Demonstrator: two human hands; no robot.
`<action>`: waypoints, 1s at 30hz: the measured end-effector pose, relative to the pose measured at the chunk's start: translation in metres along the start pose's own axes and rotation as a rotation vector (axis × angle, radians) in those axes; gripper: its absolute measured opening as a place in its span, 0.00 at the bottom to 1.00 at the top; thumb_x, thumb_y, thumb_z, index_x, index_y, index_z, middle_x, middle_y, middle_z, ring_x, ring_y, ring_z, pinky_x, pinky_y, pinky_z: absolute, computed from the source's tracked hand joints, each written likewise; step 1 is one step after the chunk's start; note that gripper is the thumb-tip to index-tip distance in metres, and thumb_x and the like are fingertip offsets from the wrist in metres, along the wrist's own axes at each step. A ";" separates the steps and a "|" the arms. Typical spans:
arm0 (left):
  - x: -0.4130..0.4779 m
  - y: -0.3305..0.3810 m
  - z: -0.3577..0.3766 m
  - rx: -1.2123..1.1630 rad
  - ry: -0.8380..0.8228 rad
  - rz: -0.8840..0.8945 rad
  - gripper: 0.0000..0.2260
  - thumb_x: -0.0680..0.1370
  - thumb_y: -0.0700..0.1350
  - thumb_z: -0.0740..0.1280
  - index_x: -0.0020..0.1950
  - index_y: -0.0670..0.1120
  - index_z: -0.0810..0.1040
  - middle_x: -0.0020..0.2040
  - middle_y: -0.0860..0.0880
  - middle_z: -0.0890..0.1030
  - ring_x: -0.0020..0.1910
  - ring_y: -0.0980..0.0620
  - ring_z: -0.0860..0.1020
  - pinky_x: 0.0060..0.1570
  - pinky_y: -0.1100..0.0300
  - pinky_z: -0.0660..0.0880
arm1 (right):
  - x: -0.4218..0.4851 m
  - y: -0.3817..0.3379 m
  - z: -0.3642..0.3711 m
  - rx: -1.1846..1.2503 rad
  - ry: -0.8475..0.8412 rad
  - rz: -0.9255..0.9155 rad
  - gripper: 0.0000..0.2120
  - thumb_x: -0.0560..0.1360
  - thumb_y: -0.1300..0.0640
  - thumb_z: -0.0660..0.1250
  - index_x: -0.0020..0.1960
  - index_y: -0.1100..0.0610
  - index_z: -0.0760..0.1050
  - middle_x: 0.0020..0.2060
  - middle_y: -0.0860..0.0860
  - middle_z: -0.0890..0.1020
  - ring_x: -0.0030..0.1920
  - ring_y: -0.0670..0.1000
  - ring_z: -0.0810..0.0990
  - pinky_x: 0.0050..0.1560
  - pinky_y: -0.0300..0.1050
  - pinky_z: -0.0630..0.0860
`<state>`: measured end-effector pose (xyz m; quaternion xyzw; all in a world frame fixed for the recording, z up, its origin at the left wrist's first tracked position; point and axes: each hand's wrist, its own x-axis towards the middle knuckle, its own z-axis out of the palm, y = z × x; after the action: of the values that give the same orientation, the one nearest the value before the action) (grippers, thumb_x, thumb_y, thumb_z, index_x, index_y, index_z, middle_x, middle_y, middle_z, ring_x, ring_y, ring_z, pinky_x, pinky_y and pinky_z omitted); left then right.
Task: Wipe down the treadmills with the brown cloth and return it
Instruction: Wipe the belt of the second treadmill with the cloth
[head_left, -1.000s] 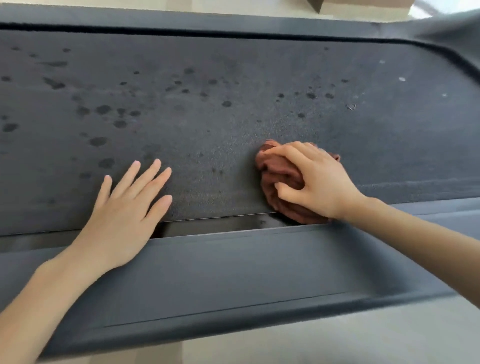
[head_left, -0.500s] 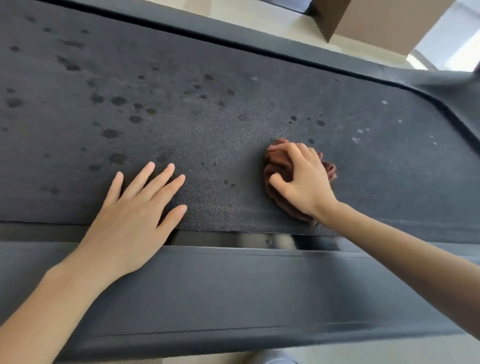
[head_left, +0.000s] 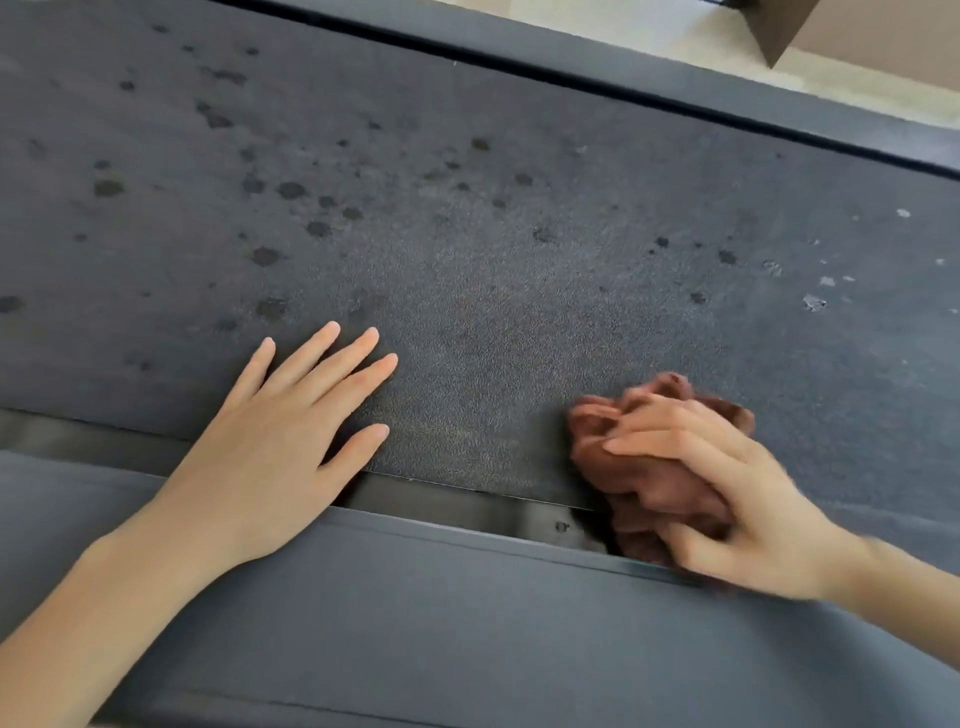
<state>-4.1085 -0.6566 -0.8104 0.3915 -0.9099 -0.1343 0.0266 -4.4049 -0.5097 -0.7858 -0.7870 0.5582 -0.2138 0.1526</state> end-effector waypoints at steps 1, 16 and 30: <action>0.000 0.001 0.001 0.003 0.005 0.001 0.30 0.74 0.63 0.39 0.75 0.57 0.53 0.75 0.61 0.49 0.75 0.59 0.43 0.74 0.50 0.42 | -0.008 0.001 -0.003 -0.001 0.018 0.025 0.21 0.66 0.59 0.65 0.59 0.58 0.75 0.55 0.52 0.77 0.59 0.54 0.75 0.63 0.56 0.68; -0.001 -0.001 -0.001 -0.030 0.048 0.027 0.30 0.76 0.62 0.41 0.74 0.54 0.60 0.75 0.59 0.54 0.75 0.58 0.47 0.73 0.52 0.44 | 0.063 -0.047 0.045 -0.158 0.063 0.030 0.23 0.66 0.53 0.66 0.60 0.59 0.76 0.54 0.55 0.78 0.56 0.58 0.74 0.61 0.52 0.68; 0.001 0.006 -0.004 0.013 0.060 0.011 0.29 0.77 0.60 0.45 0.72 0.50 0.66 0.74 0.54 0.61 0.75 0.52 0.55 0.72 0.46 0.52 | 0.126 0.022 0.025 -0.261 0.196 0.180 0.21 0.68 0.49 0.64 0.57 0.58 0.75 0.48 0.55 0.77 0.49 0.58 0.72 0.55 0.51 0.68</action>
<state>-4.1126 -0.6540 -0.8050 0.3906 -0.9117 -0.1163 0.0519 -4.3740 -0.6355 -0.7972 -0.7224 0.6615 -0.2008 0.0128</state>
